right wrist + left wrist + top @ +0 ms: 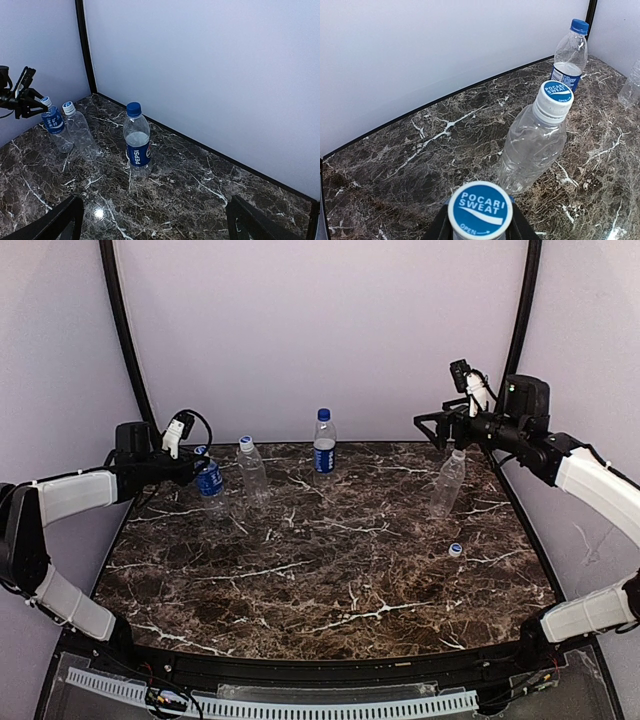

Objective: Unscrew the bottle caps

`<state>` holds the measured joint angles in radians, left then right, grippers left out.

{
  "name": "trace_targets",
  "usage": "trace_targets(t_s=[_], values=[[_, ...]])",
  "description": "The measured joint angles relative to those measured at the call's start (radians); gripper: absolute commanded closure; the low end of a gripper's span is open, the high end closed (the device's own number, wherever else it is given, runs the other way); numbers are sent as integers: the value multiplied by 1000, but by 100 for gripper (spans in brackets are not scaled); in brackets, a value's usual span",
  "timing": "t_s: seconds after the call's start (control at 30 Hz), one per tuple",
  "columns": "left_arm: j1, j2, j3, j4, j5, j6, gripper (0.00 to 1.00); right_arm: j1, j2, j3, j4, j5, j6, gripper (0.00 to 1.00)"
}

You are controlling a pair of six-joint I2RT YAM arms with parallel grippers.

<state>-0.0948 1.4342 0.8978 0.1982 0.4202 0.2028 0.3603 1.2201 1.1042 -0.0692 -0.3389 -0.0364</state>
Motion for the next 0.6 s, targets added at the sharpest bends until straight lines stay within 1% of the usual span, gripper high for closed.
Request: trace_targets(t_s=[0.03, 0.07, 0.13, 0.17, 0.2, 0.33, 0.43, 0.5, 0.6], values=[[0, 0, 1, 2, -4, 5, 80, 0, 0, 0, 0, 0, -1, 1], [0, 0, 1, 2, -6, 9, 82, 0, 0, 0, -1, 0, -3, 1], [0, 0, 1, 2, -9, 13, 91, 0, 0, -1, -2, 0, -7, 2], [0, 0, 1, 2, -9, 14, 93, 0, 0, -2, -3, 0, -7, 2], [-1, 0, 1, 2, -8, 14, 97, 0, 0, -2, -6, 0, -8, 1], [-2, -18, 1, -28, 3, 29, 99, 1, -1, -2, -21, -3, -8, 1], [-5, -95, -3, -105, 6, 57, 99, 10, -3, -2, -42, -31, -16, 1], [-5, -178, -2, -178, 22, 97, 99, 31, -5, -2, -51, -63, -31, 1], [-12, -317, 23, -379, 113, 209, 99, 100, -6, 3, -62, -125, -60, 1]])
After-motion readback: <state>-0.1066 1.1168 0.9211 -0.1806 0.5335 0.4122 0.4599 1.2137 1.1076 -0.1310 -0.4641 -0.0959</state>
